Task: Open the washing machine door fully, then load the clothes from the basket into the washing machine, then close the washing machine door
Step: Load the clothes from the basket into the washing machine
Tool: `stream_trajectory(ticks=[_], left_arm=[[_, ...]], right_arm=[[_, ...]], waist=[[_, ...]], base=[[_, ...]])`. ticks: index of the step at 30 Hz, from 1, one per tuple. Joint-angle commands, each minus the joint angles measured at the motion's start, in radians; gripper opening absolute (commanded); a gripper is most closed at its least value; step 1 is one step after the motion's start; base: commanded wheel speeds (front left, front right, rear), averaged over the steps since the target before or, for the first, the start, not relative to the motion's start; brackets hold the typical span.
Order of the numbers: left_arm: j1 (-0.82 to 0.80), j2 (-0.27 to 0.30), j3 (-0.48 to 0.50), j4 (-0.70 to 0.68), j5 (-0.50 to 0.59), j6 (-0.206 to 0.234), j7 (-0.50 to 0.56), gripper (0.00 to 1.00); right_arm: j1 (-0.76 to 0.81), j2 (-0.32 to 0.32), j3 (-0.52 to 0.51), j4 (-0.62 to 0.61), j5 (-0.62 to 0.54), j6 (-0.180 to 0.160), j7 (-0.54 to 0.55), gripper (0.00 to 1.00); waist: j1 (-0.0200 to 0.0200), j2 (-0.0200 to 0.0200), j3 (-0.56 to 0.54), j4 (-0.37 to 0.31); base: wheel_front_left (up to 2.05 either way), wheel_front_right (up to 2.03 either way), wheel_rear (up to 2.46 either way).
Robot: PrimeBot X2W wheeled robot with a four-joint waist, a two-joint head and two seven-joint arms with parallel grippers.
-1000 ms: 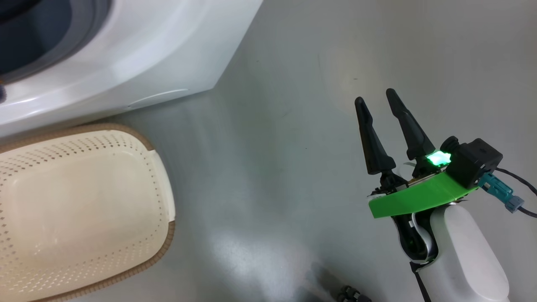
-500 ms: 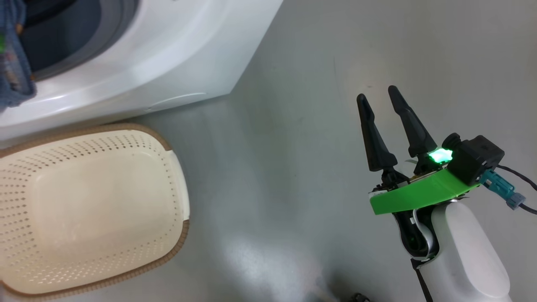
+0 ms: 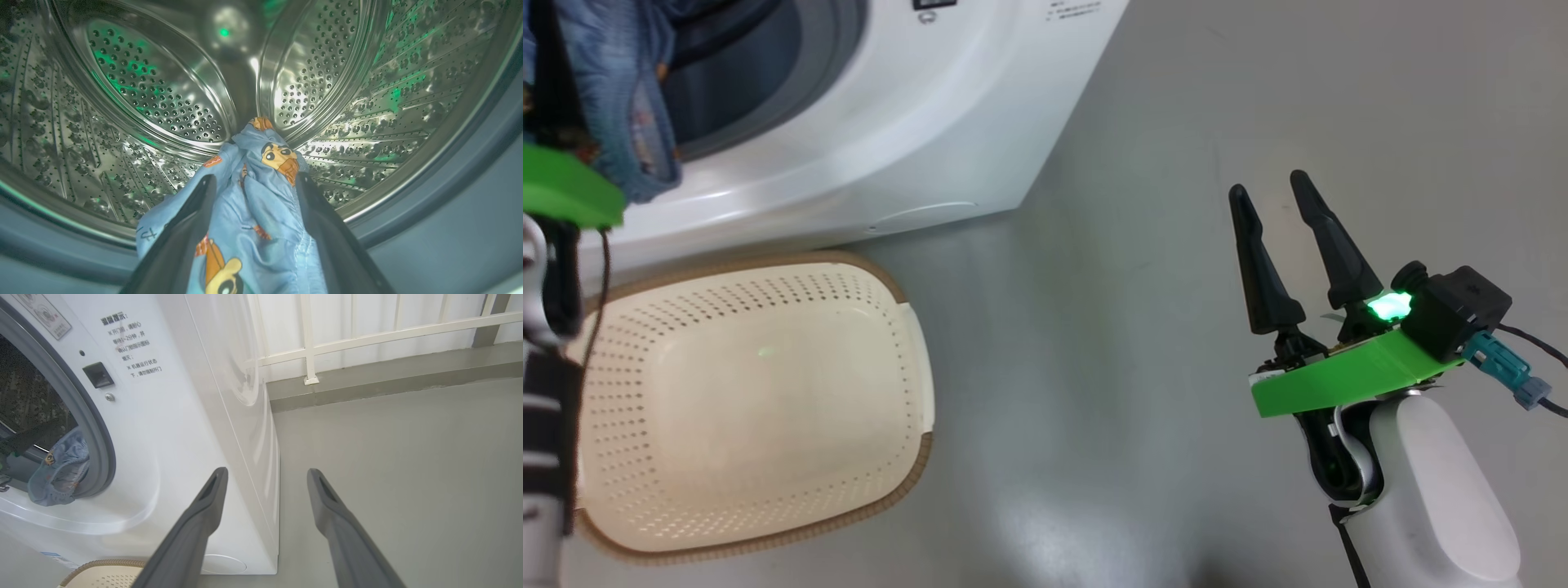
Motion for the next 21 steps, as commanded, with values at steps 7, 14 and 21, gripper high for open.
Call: stream_trajectory(ticks=[7,14,21], left_arm=[[0.223,0.03,0.055,-0.248,-0.045,0.041,-0.001,1.0],[0.403,0.039,0.085,-0.428,-0.064,0.072,0.0,1.0],[0.594,0.031,0.113,-0.588,-0.061,0.109,-0.003,1.0]], right_arm=[[0.043,-0.004,0.005,-0.018,-0.014,0.002,-0.005,1.0],[0.043,-0.015,0.008,-0.018,-0.015,0.002,-0.005,1.0],[0.049,-0.031,0.007,-0.021,-0.015,0.002,-0.005,1.0]], waist=[[-0.0001,0.0,-0.045,0.05],[-0.0001,0.0,-0.061,0.065],[-0.0001,0.0,-0.073,0.075]], base=[[0.0,0.0,0.0],[0.0,0.0,0.0],[0.0,0.0,0.0]])
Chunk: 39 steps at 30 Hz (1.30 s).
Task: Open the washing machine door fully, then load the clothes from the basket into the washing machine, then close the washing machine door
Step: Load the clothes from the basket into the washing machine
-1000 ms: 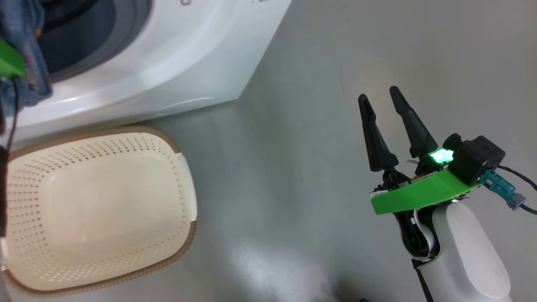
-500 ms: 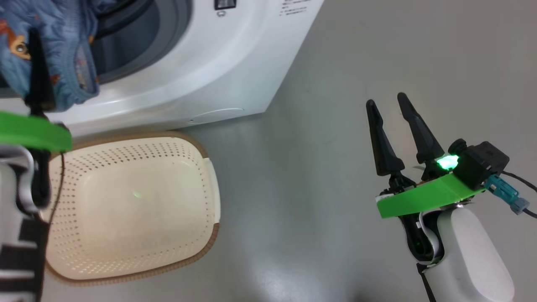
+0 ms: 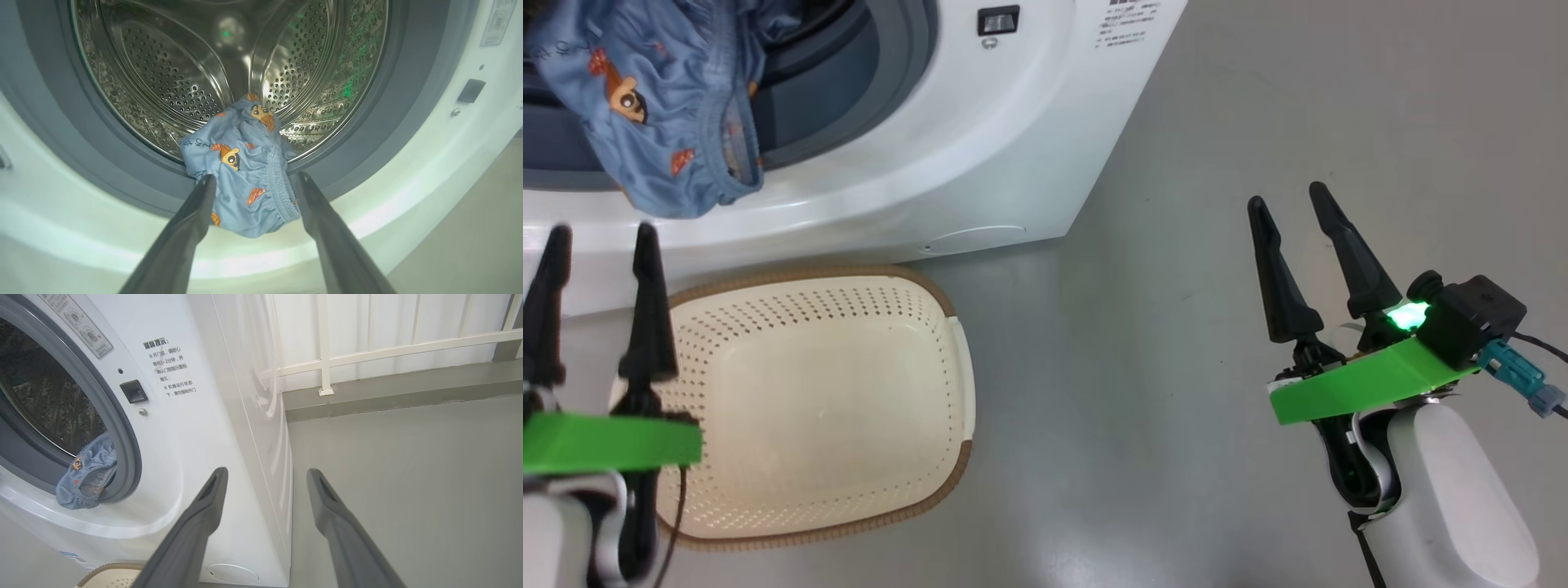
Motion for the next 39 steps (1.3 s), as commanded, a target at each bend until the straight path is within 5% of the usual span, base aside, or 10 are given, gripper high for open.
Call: stream_trajectory(ticks=[1,17,29,39], left_arm=[[0.018,0.025,0.045,-0.038,0.006,0.009,-0.004,1.0],[0.113,-0.082,0.11,-0.088,0.058,-0.034,-0.006,1.0],[0.066,-0.084,0.108,-0.018,0.079,-0.066,-0.003,1.0],[-0.112,-0.047,0.069,0.102,0.075,-0.082,0.106,1.0]], right_arm=[[0.029,-0.002,0.019,-0.025,-0.009,0.002,-0.005,1.0],[0.04,-0.021,0.012,-0.036,-0.017,0.002,-0.005,1.0],[0.04,-0.009,0.016,-0.031,-0.013,0.002,-0.005,1.0],[0.027,-0.003,0.021,-0.031,-0.013,0.002,-0.005,1.0]], waist=[[0.0,0.0,-0.002,0.002],[0.0,0.0,-0.003,0.021],[0.0,0.0,-0.001,0.007],[0.0,0.0,0.013,-0.003]], base=[[0.0,0.0,0.0],[0.0,0.0,0.0],[0.0,0.0,0.0],[0.0,0.0,0.0]])
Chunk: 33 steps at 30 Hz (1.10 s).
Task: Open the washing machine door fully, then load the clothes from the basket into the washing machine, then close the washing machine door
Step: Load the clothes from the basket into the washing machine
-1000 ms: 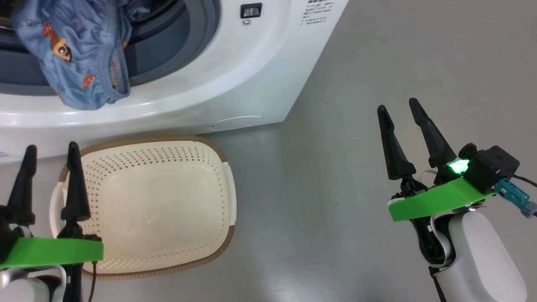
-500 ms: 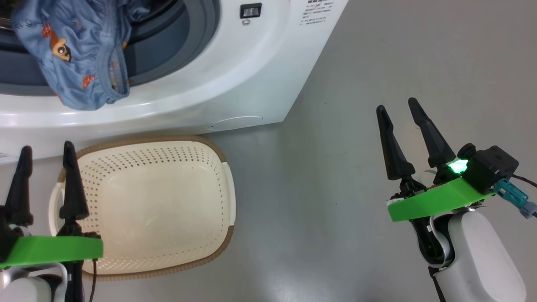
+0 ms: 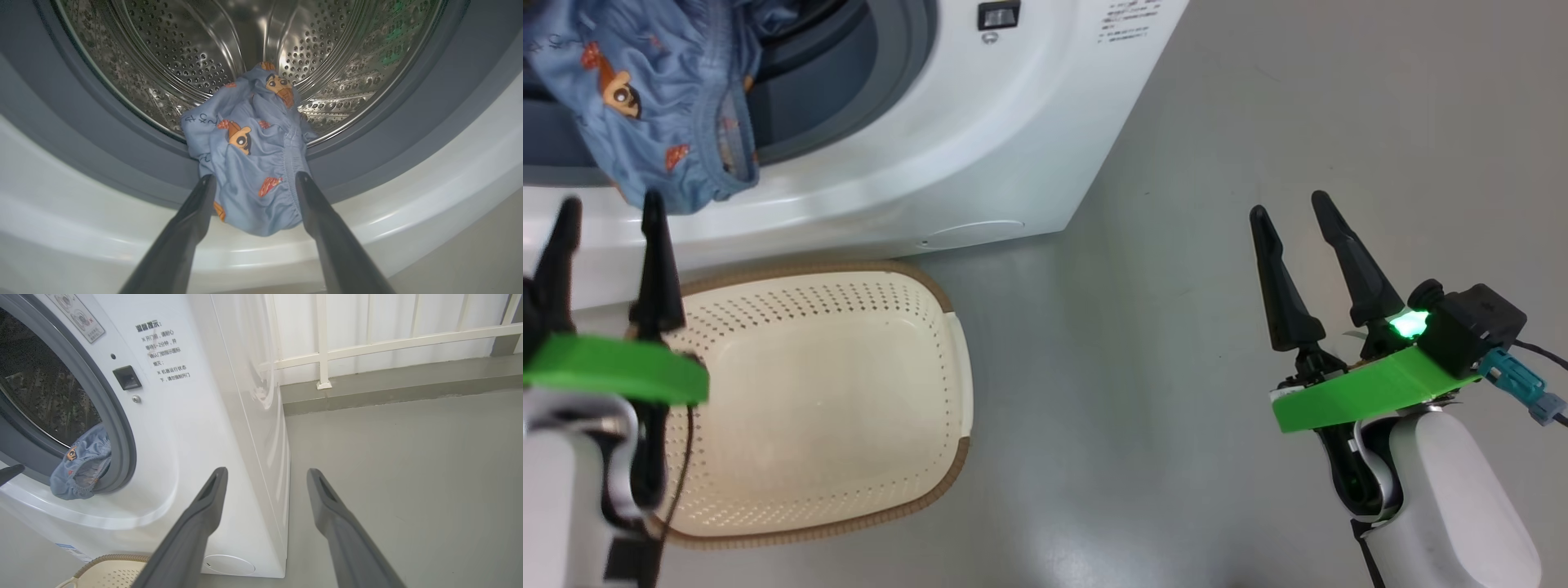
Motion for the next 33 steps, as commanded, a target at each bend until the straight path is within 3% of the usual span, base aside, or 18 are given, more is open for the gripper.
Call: stream_trajectory(ticks=[1,15,25,26,27,29,33], left_arm=[[-0.046,0.037,0.027,-0.006,0.005,-0.005,0.007,1.0],[-0.348,0.074,-0.012,0.352,-0.003,0.014,0.223,1.0],[-0.455,0.076,-0.057,0.532,-0.017,-0.026,0.302,1.0],[-0.462,0.074,-0.062,0.545,-0.019,-0.031,0.304,0.78],[-0.47,0.073,-0.068,0.556,-0.02,-0.035,0.305,0.49],[-0.484,0.074,-0.079,0.577,-0.023,-0.046,0.304,0.0],[-0.501,0.073,-0.102,0.589,-0.026,-0.06,0.28,0.0]], right_arm=[[0.008,0.007,0.023,-0.022,-0.006,0.002,-0.005,1.0],[0.006,0.024,0.026,-0.023,0.002,0.002,-0.005,1.0],[0.004,0.033,0.022,-0.023,0.001,0.002,-0.005,1.0],[0.004,0.034,0.022,-0.022,0.001,0.002,-0.005,1.0],[0.003,0.034,0.023,-0.021,0.001,0.002,-0.005,1.0],[0.001,0.035,0.023,-0.02,0.001,0.002,-0.005,1.0],[0.001,0.037,0.022,-0.019,0.0,0.002,-0.005,1.0]], waist=[[0.0,0.0,0.003,-0.005],[0.0,0.0,0.021,-0.053],[0.0,0.0,0.034,-0.064],[0.0,0.0,0.034,-0.065],[0.0,0.0,0.035,-0.065],[0.0,0.0,0.037,-0.066],[0.0,0.0,0.037,-0.067]], base=[[0.0,0.0,0.0],[0.0,0.0,0.0],[0.0,0.0,0.0],[0.0,0.0,0.0],[0.0,0.0,0.0],[0.0,0.0,0.0],[0.0,0.0,0.0]])
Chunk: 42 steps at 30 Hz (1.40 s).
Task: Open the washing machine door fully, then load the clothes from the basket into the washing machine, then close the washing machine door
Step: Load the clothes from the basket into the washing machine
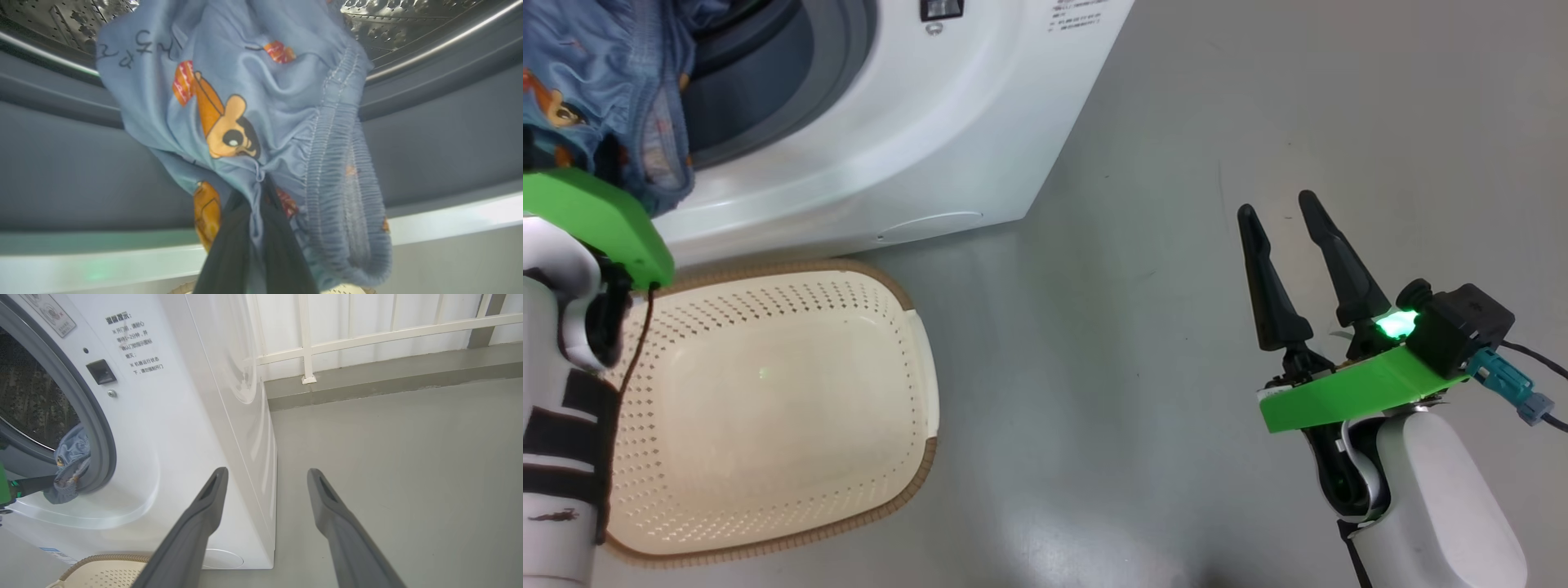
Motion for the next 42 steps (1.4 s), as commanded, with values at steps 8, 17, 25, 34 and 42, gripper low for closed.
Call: stream_trajectory(ticks=[8,17,25,34,42], left_arm=[[-0.06,0.028,-0.015,-0.055,-0.009,-0.018,-0.068,0.0],[-0.187,0.04,-0.033,-0.052,0.005,-0.012,-0.102,0.0],[-0.32,0.084,-0.03,0.063,0.039,0.006,-0.209,0.0],[-0.453,0.119,-0.036,0.188,0.072,0.047,-0.295,0.11],[-0.506,0.102,-0.064,0.285,0.081,0.044,-0.3,1.0]], right_arm=[[0.005,0.009,0.017,-0.021,-0.002,0.002,-0.005,1.0],[-0.017,0.01,0.045,-0.022,0.003,0.002,-0.005,1.0],[-0.018,0.012,0.052,-0.026,0.018,0.002,-0.005,1.0],[-0.009,0.012,0.067,-0.033,0.049,0.002,-0.005,1.0],[-0.01,0.012,0.064,-0.034,0.055,0.002,-0.005,1.0]], waist=[[0.0,0.0,0.004,0.009],[0.0,0.0,0.044,-0.021],[0.0,0.0,0.087,-0.102],[0.0,0.0,0.11,-0.161],[0.0,0.0,0.106,-0.155]], base=[[0.0,0.0,0.0],[0.0,0.0,0.0],[0.0,0.0,0.0],[0.0,0.0,0.0],[0.0,0.0,0.0]])
